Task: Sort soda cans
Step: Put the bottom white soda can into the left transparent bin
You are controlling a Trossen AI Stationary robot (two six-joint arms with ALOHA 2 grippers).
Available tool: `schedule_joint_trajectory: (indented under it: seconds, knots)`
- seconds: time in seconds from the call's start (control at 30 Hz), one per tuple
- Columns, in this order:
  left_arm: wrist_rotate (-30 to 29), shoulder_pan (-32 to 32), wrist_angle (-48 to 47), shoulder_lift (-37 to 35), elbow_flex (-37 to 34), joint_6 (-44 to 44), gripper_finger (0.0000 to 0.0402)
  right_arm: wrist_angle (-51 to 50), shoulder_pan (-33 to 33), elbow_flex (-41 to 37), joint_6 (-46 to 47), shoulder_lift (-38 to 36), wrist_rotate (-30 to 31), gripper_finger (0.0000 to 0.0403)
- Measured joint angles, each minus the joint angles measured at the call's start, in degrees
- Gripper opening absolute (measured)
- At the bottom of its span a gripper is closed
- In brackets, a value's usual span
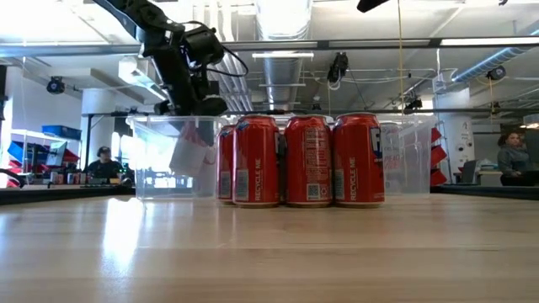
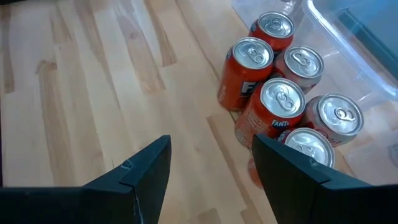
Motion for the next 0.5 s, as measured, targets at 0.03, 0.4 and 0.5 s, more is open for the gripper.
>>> schedule_joint_trajectory:
  seconds: [0.03,0.4,0.5]
  knots:
    - [0.9,0.5,0.0,0.0,0.0,0.8,0.0283,-0.4,0.1,0.0,0.6,0.0,0.0,0.0221]
    - [8.9,5.1,5.1,0.1,-1.1,9.9,0.0283,-2.9,0.6,0.0,4.1,0.0,-0.1,0.0220]
    - [9.0,5.7,5.3,0.1,-1.8,10.8,0.0283,-2.9,0.6,0.0,4.0,0.0,-0.1,0.0219]
